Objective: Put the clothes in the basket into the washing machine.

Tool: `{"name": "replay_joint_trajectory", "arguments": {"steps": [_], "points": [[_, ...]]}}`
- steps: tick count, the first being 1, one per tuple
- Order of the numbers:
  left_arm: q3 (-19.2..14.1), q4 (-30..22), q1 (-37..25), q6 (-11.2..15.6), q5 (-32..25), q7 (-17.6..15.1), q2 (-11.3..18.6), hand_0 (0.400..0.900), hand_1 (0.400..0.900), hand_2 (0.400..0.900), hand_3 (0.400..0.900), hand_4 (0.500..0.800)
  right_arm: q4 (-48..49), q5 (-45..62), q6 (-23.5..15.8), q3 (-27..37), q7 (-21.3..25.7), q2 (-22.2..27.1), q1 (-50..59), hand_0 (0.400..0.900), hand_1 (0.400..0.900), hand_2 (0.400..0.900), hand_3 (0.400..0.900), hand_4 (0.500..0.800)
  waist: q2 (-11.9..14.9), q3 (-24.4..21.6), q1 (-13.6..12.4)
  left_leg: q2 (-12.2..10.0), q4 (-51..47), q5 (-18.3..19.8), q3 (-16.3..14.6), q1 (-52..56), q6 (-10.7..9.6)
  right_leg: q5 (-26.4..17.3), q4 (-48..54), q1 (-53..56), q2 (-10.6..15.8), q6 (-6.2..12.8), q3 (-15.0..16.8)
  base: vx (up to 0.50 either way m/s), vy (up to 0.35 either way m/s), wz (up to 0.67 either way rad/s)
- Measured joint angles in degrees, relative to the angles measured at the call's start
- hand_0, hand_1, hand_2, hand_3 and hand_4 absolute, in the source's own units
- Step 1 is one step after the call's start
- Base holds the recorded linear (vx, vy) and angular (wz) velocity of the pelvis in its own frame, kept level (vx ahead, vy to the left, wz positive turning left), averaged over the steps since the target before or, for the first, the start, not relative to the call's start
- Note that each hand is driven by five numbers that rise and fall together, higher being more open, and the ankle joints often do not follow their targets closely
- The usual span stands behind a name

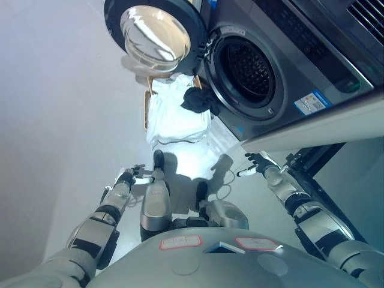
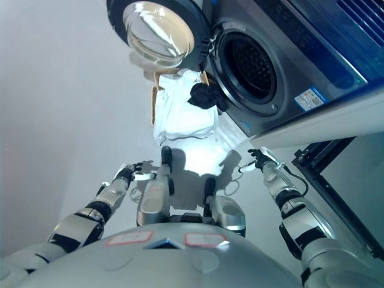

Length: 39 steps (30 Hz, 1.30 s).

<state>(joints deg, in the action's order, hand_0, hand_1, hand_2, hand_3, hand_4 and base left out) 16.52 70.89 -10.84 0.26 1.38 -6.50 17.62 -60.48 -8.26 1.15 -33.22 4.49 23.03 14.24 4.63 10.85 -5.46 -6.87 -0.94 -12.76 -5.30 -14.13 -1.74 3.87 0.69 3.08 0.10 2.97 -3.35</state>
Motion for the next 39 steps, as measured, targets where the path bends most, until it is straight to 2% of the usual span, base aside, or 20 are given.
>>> {"name": "replay_joint_trajectory", "arguments": {"steps": [2, 4, 5, 6, 8, 11, 13, 14, 15, 16, 17, 18, 19, 20, 22, 24, 26, 29, 34, 39], "points": [[0.6, 0.4, -1.4, -0.1, 0.0, -0.1, 2.1, 0.900, 0.900, 0.900, 0.900, 0.800, 2.8, -1.0, -0.2, -1.5, 0.0, -0.1, 1.3, 0.900, 0.900, 0.900, 0.900, 0.800, 0.1, 0.4, 0.2, 0.0, -0.1, 0.1, 0.9, 0.5, 1.3, 3.1, -21.4, -10.3, 1.1, 1.67, -0.4, 0.11, 0.176, 0.23], [3.0, -0.1, -3.5, -0.1, -0.1, -0.6, 4.7, 0.900, 0.900, 0.900, 0.900, 0.800, 4.1, -2.5, -0.2, -4.3, -0.1, -0.5, 2.8, 0.900, 0.900, 0.900, 0.900, 0.800, 1.2, 1.6, 1.1, 1.9, 1.9, 3.3, 2.8, 0.8, 2.9, 2.4, -36.9, -17.9, 1.5, 3.98, 2.5, 0.12, 0.098, 0.31], [4.1, -0.3, -5.2, -0.1, -0.1, -1.0, 6.5, 0.900, 0.900, 0.900, 0.900, 0.800, 4.7, -2.6, -0.5, -5.5, 0.0, -0.4, 4.7, 0.900, 0.900, 0.900, 0.900, 0.800, 1.8, 3.0, 1.4, 2.2, 3.6, 4.0, 3.6, 0.2, 2.9, 2.3, -42.5, -20.6, 1.0, 4.09, 4.4, 0.17, -0.021, 0.30], [4.8, -0.3, -7.6, -0.1, -0.2, -1.7, 7.7, 0.900, 0.900, 0.900, 0.900, 0.800, 5.3, -2.6, -0.8, -6.3, -0.1, -0.1, 7.0, 0.900, 0.900, 0.900, 0.900, 0.800, 1.6, 4.5, 1.1, 2.4, 4.4, 4.9, 4.3, -0.8, 3.3, 2.4, -43.7, -24.0, 1.5, 3.81, 4.1, 0.22, -0.042, 0.44], [5.2, -0.3, -10.9, -0.1, -0.3, -3.0, 9.7, 0.900, 0.900, 0.900, 0.900, 0.800, 5.5, -2.7, -1.2, -7.4, 0.4, 0.4, 13.1, 0.900, 0.900, 0.900, 0.900, 0.800, 2.0, 6.6, 1.0, 2.8, 5.8, 5.1, 5.6, -3.2, 3.2, 2.4, -36.9, -27.0, 2.8, 3.84, 3.9, 0.18, -0.084, 0.44], [6.4, 0.9, -14.1, -0.1, -1.4, -4.4, 10.1, 0.900, 0.900, 0.900, 0.900, 0.800, 6.6, -2.9, -0.8, -9.7, 0.9, 1.0, 20.3, 0.900, 0.900, 0.900, 0.900, 0.800, 2.5, 8.6, 1.2, 4.3, 6.4, 5.4, 6.8, -4.7, 3.0, 0.9, -16.9, -25.5, 7.5, 3.87, 0.8, 0.20, -0.113, 0.24], [6.2, 1.4, -15.1, -0.1, -1.5, -5.5, 10.4, 0.900, 0.900, 0.900, 0.900, 0.800, 8.4, -3.2, -1.2, -11.3, 1.7, 0.9, 25.0, 0.900, 0.900, 0.900, 0.900, 0.800, 3.4, 10.6, 1.4, 4.5, 6.1, 5.8, 6.6, -4.8, 2.0, -3.0, -6.1, -25.6, 9.5, 6.10, -2.0, 0.08, -0.116, 0.46], [6.2, 1.8, -15.6, -0.1, -1.5, -5.7, 10.5, 0.900, 0.900, 0.900, 0.900, 0.800, 9.4, -3.2, -1.5, -11.8, 2.0, 0.9, 26.4, 0.900, 0.900, 0.900, 0.900, 0.800, 4.3, 11.9, 1.9, 5.1, 6.5, 5.9, 6.7, -4.8, 1.2, -5.1, -3.8, -25.5, 10.2, 6.11, -2.4, -0.01, -0.168, 1.17], [6.5, 1.4, -16.2, 0.0, -1.9, -5.8, 10.5, 0.900, 0.900, 0.900, 0.900, 0.800, 11.9, -3.1, -1.7, -12.3, 2.9, 1.0, 27.1, 0.900, 0.900, 0.900, 0.900, 0.800, 5.1, 12.6, 2.2, 6.3, 7.1, 6.5, 7.8, -6.3, 0.2, -5.9, -4.2, -25.8, 11.0, 5.81, -1.9, -0.01, -0.166, 1.21], [7.7, -0.5, -17.5, 0.0, -2.7, -6.5, 10.1, 0.900, 0.900, 0.900, 0.900, 0.800, 13.6, -3.1, -1.9, -12.7, 3.7, 2.7, 27.5, 0.900, 0.900, 0.900, 0.900, 0.800, 5.1, 12.6, 3.8, 6.3, 10.0, 7.6, 9.7, -9.7, -1.2, -8.7, -5.8, -27.4, 10.7, 5.38, -1.2, -0.05, -0.221, 1.68], [8.8, -1.6, -18.6, 0.4, -3.3, -7.1, 9.9, 0.900, 0.900, 0.900, 0.900, 0.800, 14.2, -3.1, -2.3, -12.8, 3.8, 4.1, 28.4, 0.900, 0.900, 0.900, 0.900, 0.800, 4.2, 13.0, 4.8, 5.5, 11.2, 7.7, 10.4, -13.2, -1.6, -9.7, -7.4, -30.1, 10.0, 4.42, -2.8, -0.07, -0.185, 1.41], [9.7, -2.5, -20.1, 0.9, -3.9, -7.5, 9.1, 0.900, 0.900, 0.900, 0.900, 0.800, 16.0, -3.1, -1.8, -13.0, 3.7, 5.7, 28.6, 0.900, 0.900, 0.900, 0.900, 0.800, 3.2, 13.7, 4.7, 3.4, 10.5, 8.4, 8.0, -15.8, -1.2, -10.4, -8.5, -31.3, 9.2, 3.61, -4.3, -0.06, -0.188, 1.37], [11.0, -5.3, -21.8, 0.8, -4.5, -8.3, 8.4, 0.900, 0.900, 0.900, 0.900, 0.800, 17.6, -3.1, -1.9, -12.8, 4.0, 8.9, 28.9, 0.900, 0.900, 0.900, 0.900, 0.800, 1.9, 14.6, 5.9, 0.6, 11.6, 10.0, 3.4, -18.9, -1.3, -9.8, -9.5, -33.4, 9.6, 1.40, -7.3, 0.05, -0.022, -0.04], [11.1, -7.0, -22.8, 1.4, -4.9, -8.3, 7.9, 0.900, 0.900, 0.900, 0.900, 0.800, 17.7, -3.2, -1.6, -12.6, 4.1, 10.6, 30.4, 0.900, 0.900, 0.900, 0.900, 0.800, 1.9, 15.6, 5.5, -0.3, 12.6, 9.5, 0.5, -20.4, -1.1, -9.4, -10.7, -35.9, 9.6, 1.06, -7.9, 0.07, -0.064, -0.17], [11.1, -8.0, -23.8, 1.1, -5.4, -9.0, 7.2, 0.900, 0.900, 0.900, 0.900, 0.800, 17.1, -4.4, -0.5, -14.6, 5.6, 11.3, 34.7, 0.900, 0.900, 0.900, 0.900, 0.800, 1.5, 17.7, 5.7, -1.0, 12.3, 6.0, -1.0, -21.3, -2.9, -9.2, -12.5, -39.1, 8.7, 1.04, -7.0, 0.02, -0.094, -0.01], [10.3, -7.5, -25.6, 0.9, -6.3, -10.1, 6.8, 0.900, 0.900, 0.900, 0.900, 0.800, 16.6, -4.8, -0.4, -15.3, 6.5, 12.0, 38.6, 0.900, 0.900, 0.900, 0.900, 0.800, 1.4, 19.6, 5.6, -1.4, 14.0, 6.6, -1.6, -23.9, -3.0, -8.8, -15.0, -42.5, 9.1, 0.66, -6.7, -0.01, -0.111, -0.03], [9.5, -7.0, -27.2, 1.0, -6.5, -11.1, 7.3, 0.900, 0.900, 0.900, 0.900, 0.800, 16.4, -4.9, -0.2, -17.0, 7.1, 12.3, 41.7, 0.900, 0.900, 0.900, 0.900, 0.800, 1.3, 19.9, 5.4, -2.1, 16.9, 8.0, -1.6, -26.8, -2.9, -7.8, -18.4, -45.6, 9.1, -0.72, -6.7, -0.02, -0.094, -0.21], [8.6, -7.2, -28.0, 1.3, -6.5, -12.5, 8.8, 0.900, 0.900, 0.900, 0.900, 0.800, 16.6, -6.7, -0.6, -19.1, 9.1, 12.4, 45.2, 0.900, 0.900, 0.900, 0.900, 0.800, 1.4, 19.9, 4.2, -3.2, 22.8, 10.7, -1.6, -30.2, -3.0, -5.0, -24.4, -49.3, 9.4, -1.29, -6.5, -0.06, -0.096, 0.04], [7.7, -7.6, -28.1, 1.1, -6.5, -14.4, 14.4, 0.900, 0.900, 0.900, 0.900, 0.800, 18.8, -10.7, -1.6, -19.7, 13.8, 16.8, 52.3, 0.900, 0.900, 0.900, 0.900, 0.800, 1.3, 19.7, 3.4, -4.0, 33.9, 13.5, 0.5, -42.7, -3.4, 0.1, -35.5, -60.6, 10.2, -1.68, -6.8, -0.04, -0.060, 0.12], [6.7, -8.3, -25.9, 0.9, -8.2, -15.6, 14.8, 0.900, 0.900, 0.900, 0.900, 0.800, 14.2, -13.8, -0.9, -21.8, 15.7, 19.7, 56.8, 0.900, 0.900, 0.900, 0.900, 0.800, 1.3, 19.7, 1.8, -4.1, 44.7, 16.0, 3.1, -54.4, -3.7, 3.8, -47.2, -72.2, 11.3, -3.32, -6.1, -0.01, -0.039, 0.05]]}}
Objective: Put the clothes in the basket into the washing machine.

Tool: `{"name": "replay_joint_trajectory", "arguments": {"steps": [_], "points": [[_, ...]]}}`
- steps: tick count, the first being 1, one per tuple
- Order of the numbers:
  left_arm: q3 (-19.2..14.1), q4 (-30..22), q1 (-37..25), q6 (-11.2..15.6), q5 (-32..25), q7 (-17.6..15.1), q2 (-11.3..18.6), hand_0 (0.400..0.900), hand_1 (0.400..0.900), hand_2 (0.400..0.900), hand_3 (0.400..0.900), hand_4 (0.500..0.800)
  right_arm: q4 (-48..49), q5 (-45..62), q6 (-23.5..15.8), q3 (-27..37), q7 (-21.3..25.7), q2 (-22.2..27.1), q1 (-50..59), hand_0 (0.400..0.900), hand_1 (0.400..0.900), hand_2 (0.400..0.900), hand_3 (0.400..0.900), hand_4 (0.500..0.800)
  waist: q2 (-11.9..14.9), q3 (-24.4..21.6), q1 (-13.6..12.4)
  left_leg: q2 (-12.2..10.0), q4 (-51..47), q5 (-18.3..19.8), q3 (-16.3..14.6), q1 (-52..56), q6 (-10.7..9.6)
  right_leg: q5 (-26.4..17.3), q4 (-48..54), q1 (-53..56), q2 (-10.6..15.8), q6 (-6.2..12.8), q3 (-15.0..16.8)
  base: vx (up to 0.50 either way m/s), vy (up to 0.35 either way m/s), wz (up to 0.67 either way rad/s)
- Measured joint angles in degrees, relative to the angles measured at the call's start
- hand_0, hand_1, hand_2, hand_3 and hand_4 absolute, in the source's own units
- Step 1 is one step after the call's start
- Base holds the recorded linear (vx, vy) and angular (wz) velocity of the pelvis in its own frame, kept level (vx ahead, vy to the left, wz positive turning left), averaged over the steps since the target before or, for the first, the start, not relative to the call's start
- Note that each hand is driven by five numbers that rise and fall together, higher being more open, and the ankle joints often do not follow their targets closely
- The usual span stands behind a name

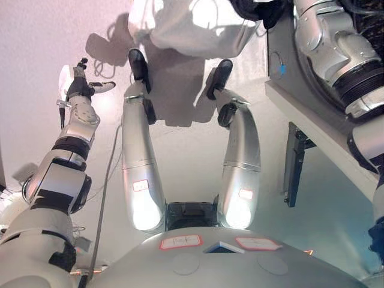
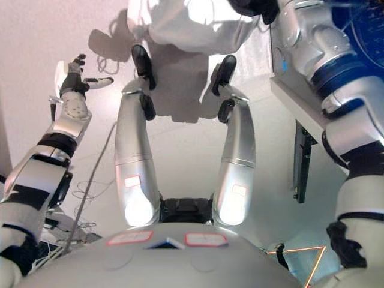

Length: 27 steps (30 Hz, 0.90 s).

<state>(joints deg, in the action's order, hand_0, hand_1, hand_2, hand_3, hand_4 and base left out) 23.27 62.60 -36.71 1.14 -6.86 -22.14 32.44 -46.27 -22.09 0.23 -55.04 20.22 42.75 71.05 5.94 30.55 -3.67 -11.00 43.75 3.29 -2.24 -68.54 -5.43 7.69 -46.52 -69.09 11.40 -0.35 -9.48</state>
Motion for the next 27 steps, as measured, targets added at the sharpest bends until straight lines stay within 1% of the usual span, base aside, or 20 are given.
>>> {"name": "replay_joint_trajectory", "arguments": {"steps": [4, 6, 10, 12, 13, 15, 19, 21, 23, 25, 26, 27], "points": [[0.3, -0.9, 0.1, -0.1, -0.9, -0.5, -0.5, 0.900, 0.900, 0.900, 0.900, 0.800, -2.8, -0.1, 0.9, -1.6, 1.0, 0.1, 1.2, 0.900, 0.900, 0.900, 0.900, 0.800, 0.0, 0.0, -0.6, 0.1, 4.7, 1.0, 0.5, -5.6, -0.2, 1.3, -5.6, -6.1, 0.8, -0.27, 1.0, 0.00, -0.032, 0.04], [0.2, -1.3, -0.2, 0.1, -2.2, -1.7, -0.5, 0.900, 0.900, 0.900, 0.900, 0.800, -3.4, -0.6, 1.0, -2.1, 1.9, 0.1, 1.7, 0.900, 0.900, 0.900, 0.900, 0.800, -0.1, -0.1, -0.7, 0.0, 7.7, 1.9, 1.1, -8.2, -0.3, 2.2, -8.5, -8.6, 1.0, -0.73, 1.4, -0.02, -0.011, -0.05], [0.7, -1.1, -3.5, 0.1, -4.6, -2.7, -0.6, 0.900, 0.900, 0.900, 0.900, 0.800, -7.5, -0.6, 1.1, -2.2, 2.5, 0.0, 4.9, 0.900, 0.900, 0.900, 0.900, 0.800, -0.1, -0.1, -0.8, -0.1, 15.7, 3.9, 2.3, -14.2, 0.0, 4.1, -16.0, -14.6, 1.5, -1.29, 2.5, -0.02, -0.001, -0.06], [1.3, -0.9, -5.6, 0.2, -5.3, -2.8, -0.6, 0.900, 0.900, 0.900, 0.900, 0.800, -10.2, -0.5, 1.0, -2.7, 2.8, -0.3, 6.4, 0.900, 0.900, 0.900, 0.900, 0.800, -0.1, -0.1, -0.7, 0.0, 18.3, 4.5, 2.9, -16.6, -0.3, 4.5, -18.5, -16.8, 1.7, -1.35, 2.8, -0.01, -0.003, -0.07], [1.6, -0.9, -6.5, 0.2, -5.7, -2.8, -0.7, 0.900, 0.900, 0.900, 0.900, 0.800, -10.7, -0.4, 1.1, -2.8, 3.0, -0.4, 6.8, 0.900, 0.900, 0.900, 0.900, 0.800, -0.1, -0.1, -0.8, -0.1, 20.2, 5.1, 3.2, -17.8, -0.3, 5.0, -20.1, -17.9, 1.8, -1.68, 2.9, 0.00, -0.006, -0.05], [1.9, -1.0, -7.6, 0.2, -5.8, -2.8, -1.0, 0.900, 0.900, 0.900, 0.900, 0.800, -11.4, -0.3, 1.1, -2.7, 3.2, -0.9, 7.5, 0.900, 0.900, 0.900, 0.900, 0.800, -0.1, -0.1, -0.7, 0.0, 21.2, 5.2, 3.4, -18.8, -0.3, 4.9, -20.9, -19.0, 1.8, -1.66, 3.3, 0.01, -0.005, 0.02], [2.0, -0.6, -7.7, -0.1, -6.0, -2.8, -2.5, 0.900, 0.900, 0.900, 0.900, 0.800, -14.0, 0.2, 1.1, -3.7, 3.3, -2.0, 7.6, 0.900, 0.900, 0.900, 0.900, 0.800, -0.1, -0.1, -0.9, 0.1, 21.2, 5.4, 2.4, -17.7, 0.0, 4.9, -21.2, -18.7, 1.9, -1.64, 4.4, 0.02, -0.023, 0.10], [2.3, 0.1, -7.7, -0.2, -6.2, -2.8, -2.7, 0.900, 0.900, 0.900, 0.900, 0.800, -15.2, 0.2, 1.0, -3.7, 3.2, -2.9, 7.5, 0.900, 0.900, 0.900, 0.900, 0.800, -0.1, -0.1, -0.9, 0.1, 20.7, 5.1, 2.4, -17.1, 0.4, 4.9, -21.0, -18.3, 1.8, -1.64, 4.4, 0.01, -0.032, 0.13], [2.4, 0.2, -7.9, -0.9, -6.5, -2.8, -2.7, 0.900, 0.900, 0.900, 0.900, 0.800, -16.5, 0.2, 1.0, -3.7, 2.9, -3.6, 7.8, 0.900, 0.900, 0.900, 0.900, 0.800, -0.1, -0.1, -0.8, 0.2, 19.7, 4.6, 2.3, -16.5, 0.4, 4.9, -20.4, -17.6, 1.9, -1.73, 4.1, 0.01, -0.022, 0.07], [2.5, 0.7, -8.3, -1.0, -6.5, -2.7, -2.7, 0.900, 0.900, 0.900, 0.900, 0.800, -17.0, 0.2, 1.0, -3.7, 1.8, -3.9, 7.9, 0.900, 0.900, 0.900, 0.900, 0.800, -0.1, -0.1, -1.0, 0.2, 18.6, 4.3, 2.3, -15.5, 0.3, 4.8, -19.5, -16.6, 1.9, -1.92, 3.9, 0.00, 0.000, 0.00], [2.7, 0.9, -8.4, -1.0, -6.5, -2.8, -2.7, 0.900, 0.900, 0.900, 0.900, 0.800, -17.3, 0.1, 1.0, -3.8, 1.5, -3.9, 7.6, 0.400, 0.400, 0.400, 0.400, 0.500, 0.1, -0.6, -0.9, 0.3, 17.9, 4.1, 2.3, -15.0, 0.2, 4.7, -19.1, -16.3, 1.9, -1.91, 3.9, 0.02, -0.013, -0.04], [3.1, 1.3, -8.5, -1.0, -6.5, -2.8, -2.7, 0.900, 0.900, 0.900, 0.900, 0.800, -18.1, 0.1, 1.0, -3.8, 1.4, -4.1, 7.3, 0.400, 0.400, 0.400, 0.400, 0.500, 0.1, -1.6, -1.0, 0.4, 17.5, 4.0, 2.3, -15.4, 0.2, 4.7, -18.8, -16.6, 1.9, -1.84, 3.7, 0.01, -0.008, -0.04]]}}
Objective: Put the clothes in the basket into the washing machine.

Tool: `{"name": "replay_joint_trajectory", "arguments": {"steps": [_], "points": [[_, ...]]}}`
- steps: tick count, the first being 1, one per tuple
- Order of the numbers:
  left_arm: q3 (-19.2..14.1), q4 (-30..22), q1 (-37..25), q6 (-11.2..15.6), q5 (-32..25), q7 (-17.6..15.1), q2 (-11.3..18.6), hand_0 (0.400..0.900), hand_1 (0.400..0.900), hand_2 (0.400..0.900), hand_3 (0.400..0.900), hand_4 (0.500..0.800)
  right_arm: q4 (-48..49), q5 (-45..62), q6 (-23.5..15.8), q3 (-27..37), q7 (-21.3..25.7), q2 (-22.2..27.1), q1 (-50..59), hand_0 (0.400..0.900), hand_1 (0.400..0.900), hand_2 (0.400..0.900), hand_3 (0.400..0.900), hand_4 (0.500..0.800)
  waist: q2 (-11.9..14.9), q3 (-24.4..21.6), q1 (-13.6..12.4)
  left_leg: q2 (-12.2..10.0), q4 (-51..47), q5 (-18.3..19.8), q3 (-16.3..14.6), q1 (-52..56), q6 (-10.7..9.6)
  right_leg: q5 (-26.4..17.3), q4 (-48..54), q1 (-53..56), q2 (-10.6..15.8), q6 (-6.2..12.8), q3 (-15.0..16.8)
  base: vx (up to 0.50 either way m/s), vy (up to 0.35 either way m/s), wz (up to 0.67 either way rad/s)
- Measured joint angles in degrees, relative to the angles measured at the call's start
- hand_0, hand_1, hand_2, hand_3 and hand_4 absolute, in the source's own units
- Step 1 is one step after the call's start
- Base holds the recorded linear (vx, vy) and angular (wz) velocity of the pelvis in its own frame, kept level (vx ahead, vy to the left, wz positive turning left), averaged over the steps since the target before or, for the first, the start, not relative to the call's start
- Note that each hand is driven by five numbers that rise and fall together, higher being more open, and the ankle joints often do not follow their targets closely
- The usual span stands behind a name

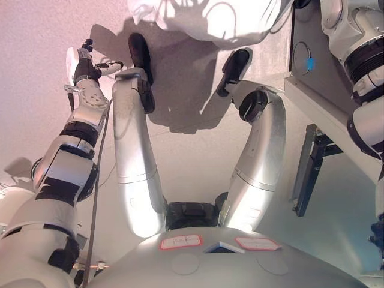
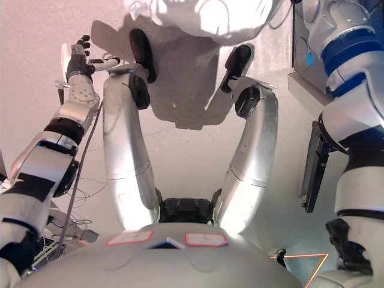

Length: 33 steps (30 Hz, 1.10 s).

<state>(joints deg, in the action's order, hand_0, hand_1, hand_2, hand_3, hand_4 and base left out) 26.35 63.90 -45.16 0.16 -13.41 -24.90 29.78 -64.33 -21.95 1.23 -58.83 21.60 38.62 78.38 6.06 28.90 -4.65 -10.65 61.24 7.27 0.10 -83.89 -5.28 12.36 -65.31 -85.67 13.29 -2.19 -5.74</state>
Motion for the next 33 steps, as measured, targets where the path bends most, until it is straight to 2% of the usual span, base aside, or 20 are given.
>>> {"name": "replay_joint_trajectory", "arguments": {"steps": [4, 11, 18, 22, 26, 31, 33], "points": [[0.4, 1.3, -0.8, 0.0, 0.0, 0.0, 0.0, 0.900, 0.900, 0.900, 0.900, 0.800, -1.2, 0.0, 0.1, 0.6, 0.9, -1.2, -2.0, 0.400, 0.400, 0.400, 0.400, 0.500, 0.0, -5.3, 0.5, 0.1, -1.9, -0.8, 0.5, -3.5, -0.2, -0.4, 1.9, -2.6, -0.1, 0.44, -1.4, 0.01, -0.008, 0.03], [0.7, 1.4, -5.7, 0.0, 0.0, 0.0, -0.3, 0.900, 0.900, 0.900, 0.900, 0.800, -2.4, 0.0, 0.5, 2.4, 1.9, -2.0, 0.1, 0.400, 0.400, 0.400, 0.400, 0.500, 0.1, -5.3, 1.3, 1.0, -8.0, -2.9, -0.1, -1.4, -0.2, -2.2, 7.9, -0.2, -0.1, 1.28, -2.5, 0.01, -0.001, 0.01], [0.8, 2.4, -6.3, 0.0, 0.0, -0.1, -0.3, 0.900, 0.900, 0.900, 0.900, 0.800, -2.7, 0.1, 0.7, 2.9, 2.1, -3.2, -3.0, 0.400, 0.400, 0.400, 0.400, 0.500, 0.1, -5.3, 1.6, 0.9, -14.4, -3.6, -2.2, 5.4, 0.0, -3.8, 14.5, 5.7, -0.5, 2.32, -2.4, 0.01, 0.022, -0.07], [0.4, 3.0, -6.5, 0.0, 0.0, 0.0, -0.2, 0.900, 0.900, 0.900, 0.900, 0.800, -2.6, 1.5, 0.7, 5.5, 2.2, -3.6, -3.8, 0.400, 0.400, 0.400, 0.400, 0.500, 0.0, -5.2, 1.7, 0.8, -18.6, -4.8, -3.3, 8.5, 0.1, -5.6, 18.8, 8.5, -1.1, 2.79, -2.3, 0.03, 0.043, -0.12], [-0.4, 3.2, -3.7, 0.0, 0.0, 0.1, -0.2, 0.900, 0.900, 0.900, 0.900, 0.800, -1.6, 11.5, 0.5, 16.1, 2.2, -6.1, -10.6, 0.400, 0.400, 0.400, 0.400, 0.500, 0.0, -5.2, 1.8, 0.9, -25.5, -6.3, -5.3, 18.4, 0.4, -7.5, 25.9, 17.6, -1.9, 3.58, -1.9, 0.06, 0.059, -0.15], [-4.4, 3.5, -0.4, 0.0, -0.1, 0.8, 2.0, 0.900, 0.900, 0.900, 0.900, 0.800, -0.9, 31.4, 0.2, 34.1, 1.3, -8.5, -18.8, 0.400, 0.400, 0.400, 0.400, 0.500, -0.6, -5.6, 2.8, 1.2, -33.1, -8.0, -8.0, 27.8, 1.0, -11.1, 34.9, 26.4, -3.0, 4.88, -0.9, 0.09, 0.051, -0.14], [-5.9, 4.4, -0.7, 0.0, -0.1, 1.4, 2.9, 0.900, 0.900, 0.900, 0.900, 0.800, -2.1, 38.8, 0.2, 39.1, 0.8, -9.1, -20.9, 0.400, 0.400, 0.400, 0.400, 0.500, -0.8, -5.5, 3.5, 1.6, -35.7, -8.6, -8.9, 30.4, 1.3, -12.2, 37.9, 28.7, -3.1, 5.12, -0.7, 0.11, 0.064, -0.14]]}}
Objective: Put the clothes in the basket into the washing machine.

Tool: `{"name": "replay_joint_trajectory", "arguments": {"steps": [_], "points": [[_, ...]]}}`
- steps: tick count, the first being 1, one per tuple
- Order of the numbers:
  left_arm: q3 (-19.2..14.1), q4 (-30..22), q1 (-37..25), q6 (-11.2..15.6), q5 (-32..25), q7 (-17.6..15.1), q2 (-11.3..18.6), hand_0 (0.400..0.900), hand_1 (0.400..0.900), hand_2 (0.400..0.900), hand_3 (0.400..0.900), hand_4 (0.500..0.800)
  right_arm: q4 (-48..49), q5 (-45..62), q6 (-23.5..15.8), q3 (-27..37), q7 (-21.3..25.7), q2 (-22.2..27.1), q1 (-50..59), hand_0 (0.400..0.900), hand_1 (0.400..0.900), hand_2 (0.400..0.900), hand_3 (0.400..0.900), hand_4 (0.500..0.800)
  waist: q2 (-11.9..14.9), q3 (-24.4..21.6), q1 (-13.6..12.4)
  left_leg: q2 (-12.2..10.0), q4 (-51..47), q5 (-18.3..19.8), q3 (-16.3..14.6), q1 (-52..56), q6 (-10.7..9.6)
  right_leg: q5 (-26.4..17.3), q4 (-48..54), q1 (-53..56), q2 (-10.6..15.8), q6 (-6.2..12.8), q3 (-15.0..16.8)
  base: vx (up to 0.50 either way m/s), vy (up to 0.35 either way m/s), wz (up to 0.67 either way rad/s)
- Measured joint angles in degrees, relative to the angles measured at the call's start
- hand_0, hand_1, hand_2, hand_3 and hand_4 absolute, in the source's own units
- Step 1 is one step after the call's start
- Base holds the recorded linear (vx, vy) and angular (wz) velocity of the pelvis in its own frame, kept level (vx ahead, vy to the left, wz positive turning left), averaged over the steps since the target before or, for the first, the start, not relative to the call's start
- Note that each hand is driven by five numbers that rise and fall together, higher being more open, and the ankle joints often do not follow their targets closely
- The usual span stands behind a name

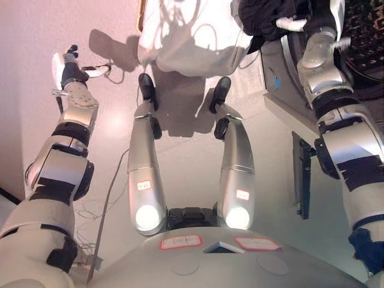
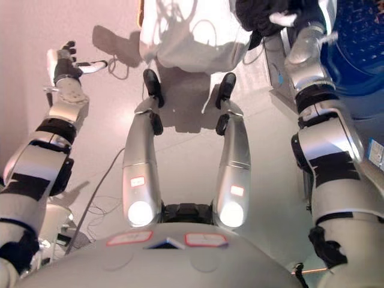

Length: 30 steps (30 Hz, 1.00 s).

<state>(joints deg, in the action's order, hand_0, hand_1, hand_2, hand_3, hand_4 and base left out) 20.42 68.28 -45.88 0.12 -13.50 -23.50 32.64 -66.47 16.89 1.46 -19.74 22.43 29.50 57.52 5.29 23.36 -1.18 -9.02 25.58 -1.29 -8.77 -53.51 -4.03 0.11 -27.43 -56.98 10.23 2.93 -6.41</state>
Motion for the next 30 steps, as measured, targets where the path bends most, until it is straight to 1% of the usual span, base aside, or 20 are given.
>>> {"name": "replay_joint_trajectory", "arguments": {"steps": [1, 2, 3, 5, 6, 8, 9, 11, 12, 13, 14, 16, 19, 20, 22, 24, 26, 29, 30], "points": [[-0.5, 0.7, -0.3, -0.1, -0.1, 0.8, -0.1, 0.900, 0.900, 0.900, 0.900, 0.800, -0.6, 3.7, 0.0, 3.5, -0.5, -0.4, -1.3, 0.400, 0.400, 0.400, 0.400, 0.500, -0.3, 0.2, 0.1, 0.3, -2.0, -0.8, -0.4, 1.9, 0.1, -0.8, 1.8, 1.8, 0.0, 0.20, 0.0, 0.04, 0.054, -0.14], [-0.9, 1.0, -0.5, -0.1, -0.1, 1.2, -0.1, 0.900, 0.900, 0.900, 0.900, 0.800, -1.5, 8.0, 0.1, 5.5, -0.6, -0.9, -2.2, 0.400, 0.400, 0.400, 0.400, 0.500, -0.9, 0.6, 0.4, 0.6, -3.7, -1.3, -1.0, 4.6, 0.2, -1.7, 3.5, 4.3, 0.1, 0.44, 0.1, 0.06, 0.053, -0.13], [-1.1, 1.3, -0.1, -0.1, -0.1, 1.7, -0.2, 0.900, 0.900, 0.900, 0.900, 0.800, -1.7, 10.9, 0.0, 6.8, -0.7, -1.5, -3.6, 0.400, 0.400, 0.400, 0.400, 0.500, -1.6, 1.1, 0.8, 1.0, -5.5, -1.6, -1.2, 7.8, 0.3, -2.0, 4.9, 7.2, 0.1, 0.60, 0.1, 0.16, 0.052, -0.17], [-1.2, 1.9, 1.3, -0.1, -0.1, 2.0, -0.1, 0.900, 0.900, 0.900, 0.900, 0.800, -2.4, 17.0, -0.4, 9.4, -0.8, -3.5, -6.5, 0.400, 0.400, 0.400, 0.400, 0.500, -1.8, 1.0, 1.3, 1.6, -9.4, -1.8, -3.0, 15.1, 0.3, -2.2, 8.0, 13.1, 0.0, 0.91, 1.0, 0.17, 0.062, -0.22], [-1.2, 2.2, 1.7, 0.0, -0.1, 2.1, 0.0, 0.900, 0.900, 0.900, 0.900, 0.800, -2.3, 20.0, -0.7, 11.1, -1.1, -4.2, -7.6, 0.400, 0.400, 0.400, 0.400, 0.500, -2.4, 0.6, 1.4, 1.8, -11.3, -2.3, -3.6, 17.7, 0.3, -2.6, 9.7, 15.4, -0.1, 1.27, 1.3, 0.16, 0.070, -0.24], [-1.4, 1.8, 2.8, 0.1, -0.1, 2.7, -0.2, 0.900, 0.900, 0.900, 0.900, 0.800, -2.0, 27.6, -2.6, 15.5, -1.4, -4.4, -9.6, 0.400, 0.400, 0.400, 0.400, 0.500, -4.7, -0.6, 2.2, 2.6, -15.5, -3.7, -4.2, 21.3, 0.4, -3.7, 13.1, 18.5, -0.3, 1.73, 1.4, 0.13, 0.064, -0.21], [-2.2, 1.6, 3.8, 0.1, 0.0, 2.8, -0.2, 0.900, 0.900, 0.900, 0.900, 0.800, -1.7, 31.3, -3.5, 18.2, -1.5, -4.8, -10.0, 0.400, 0.400, 0.400, 0.400, 0.500, -5.6, -1.1, 2.2, 2.8, -17.2, -4.2, -5.0, 22.6, 0.5, -4.4, 14.8, 19.4, -0.5, 1.78, 1.8, 0.12, 0.040, -0.15], [-5.3, 0.8, 6.5, 0.2, 0.0, 2.8, -0.5, 0.900, 0.900, 0.900, 0.900, 0.800, 0.2, 39.7, -6.9, 24.7, -1.8, -7.3, -10.9, 0.400, 0.400, 0.400, 0.400, 0.500, -7.0, -1.6, 2.7, 3.2, -20.0, -4.8, -6.3, 25.8, 0.4, -6.1, 17.7, 21.6, -0.7, 2.39, 2.9, 0.17, 0.056, -0.14], [-6.4, 0.6, 8.2, 0.3, -0.1, 3.1, -1.1, 0.900, 0.900, 0.900, 0.900, 0.800, 1.4, 43.8, -9.0, 26.0, -2.6, -8.6, -11.8, 0.400, 0.400, 0.400, 0.400, 0.500, -8.0, -1.8, 3.0, 3.3, -21.3, -4.9, -6.6, 27.6, 0.3, -6.6, 19.0, 23.2, -0.6, 2.44, 2.8, 0.15, 0.059, -0.15], [-7.0, 0.6, 9.7, 0.4, -0.1, 3.7, -2.5, 0.900, 0.900, 0.900, 0.900, 0.800, 1.4, 48.1, -10.3, 26.3, -3.5, -9.0, -12.7, 0.400, 0.400, 0.400, 0.400, 0.500, -9.1, -2.1, 2.9, 3.3, -22.4, -5.0, -6.6, 29.5, 0.2, -6.7, 20.1, 25.0, -0.8, 2.49, 2.7, 0.09, 0.034, -0.14], [-7.0, 0.6, 10.9, 0.4, -0.1, 4.2, -3.6, 0.900, 0.900, 0.900, 0.900, 0.800, 1.1, 51.0, -10.5, 26.6, -3.5, -9.0, -13.0, 0.400, 0.400, 0.400, 0.400, 0.500, -10.2, -2.9, 2.7, 3.4, -23.1, -5.0, -6.5, 30.3, 0.2, -6.7, 20.6, 25.9, -0.9, 2.49, 2.5, 0.12, 0.044, -0.17], [-7.0, 0.5, 13.1, 0.5, -0.1, 5.2, -5.1, 0.900, 0.900, 0.900, 0.900, 0.800, 1.1, 54.9, -11.4, 28.2, -3.9, -9.1, -13.1, 0.400, 0.400, 0.400, 0.400, 0.500, -11.6, -3.6, 2.2, 3.6, -24.3, -5.2, -6.8, 31.8, 0.0, -6.7, 21.5, 26.7, -1.0, 2.50, 2.8, 0.08, 0.021, -0.09], [-7.2, 0.4, 16.5, 0.7, -0.2, 6.3, -6.3, 0.900, 0.900, 0.900, 0.900, 0.800, 1.2, 59.2, -12.9, 30.3, -4.2, -8.7, -12.8, 0.400, 0.400, 0.400, 0.400, 0.500, -13.3, -4.4, 1.3, 4.0, -25.2, -5.2, -6.7, 33.4, 0.0, -6.8, 21.7, 27.6, -1.0, 2.62, 3.2, -0.01, -0.005, 0.02], [-7.2, 0.5, 17.3, 0.8, -0.2, 6.6, -6.4, 0.900, 0.900, 0.900, 0.900, 0.800, 1.2, 60.7, -13.9, 30.7, -4.3, -8.5, -12.6, 0.400, 0.400, 0.400, 0.400, 0.500, -13.9, -4.8, 1.1, 4.1, -25.3, -5.2, -6.7, 33.5, 0.0, -6.8, 21.8, 27.7, -0.9, 2.63, 3.2, -0.01, -0.020, 0.10], [-7.1, 0.4, 18.1, 1.3, -1.1, 7.2, -6.5, 0.900, 0.900, 0.900, 0.900, 0.800, 1.0, 62.6, -14.4, 31.7, -4.2, -7.0, -11.5, 0.400, 0.400, 0.400, 0.400, 0.500, -15.4, -4.9, 1.0, 4.4, -26.1, -5.9, -6.5, 34.0, 0.3, -7.0, 22.4, 28.3, -0.7, 3.04, 3.0, -0.01, -0.023, 0.11], [-7.1, -0.2, 18.7, 1.5, -1.6, 7.7, -6.5, 0.900, 0.900, 0.900, 0.900, 0.800, 0.4, 63.0, -15.2, 32.8, -4.2, -4.7, -9.1, 0.400, 0.400, 0.400, 0.400, 0.500, -17.2, -4.9, -0.1, 4.3, -26.2, -6.1, -6.6, 33.9, 0.5, -6.8, 22.5, 28.2, -0.5, 3.35, 3.1, 0.03, -0.039, 0.11], [-7.1, -1.6, 21.1, 2.4, -2.1, 8.2, -7.0, 0.900, 0.900, 0.900, 0.900, 0.800, -0.8, 63.1, -15.6, 33.4, -4.2, -1.5, -6.6, 0.400, 0.400, 0.400, 0.400, 0.500, -19.9, -6.5, -1.2, 4.7, -27.9, -7.0, -6.5, 33.7, 0.6, -6.8, 22.4, 27.2, -0.4, 3.33, 2.9, 0.03, -0.050, 0.19], [-6.7, -3.6, 25.3, 3.7, -2.3, 9.4, -7.9, 0.900, 0.900, 0.900, 0.900, 0.800, -2.7, 63.1, -16.2, 33.9, -4.2, 4.9, -2.3, 0.400, 0.400, 0.400, 0.400, 0.500, -24.8, -9.1, -3.7, 5.0, -29.3, -7.9, -5.8, 32.8, 0.5, -6.7, 22.3, 26.0, -0.4, 3.52, 2.6, 0.01, -0.067, 0.33], [-6.7, -3.6, 25.9, 4.0, -2.3, 9.4, -8.2, 0.900, 0.900, 0.900, 0.900, 0.800, -3.2, 63.1, -16.5, 33.4, -4.2, 6.7, -1.4, 0.400, 0.400, 0.400, 0.400, 0.500, -25.7, -9.8, -4.7, 4.9, -29.3, -8.0, -5.7, 32.3, 0.4, -6.5, 22.1, 25.4, -0.4, 3.69, 2.6, 0.02, -0.092, 0.27]]}}
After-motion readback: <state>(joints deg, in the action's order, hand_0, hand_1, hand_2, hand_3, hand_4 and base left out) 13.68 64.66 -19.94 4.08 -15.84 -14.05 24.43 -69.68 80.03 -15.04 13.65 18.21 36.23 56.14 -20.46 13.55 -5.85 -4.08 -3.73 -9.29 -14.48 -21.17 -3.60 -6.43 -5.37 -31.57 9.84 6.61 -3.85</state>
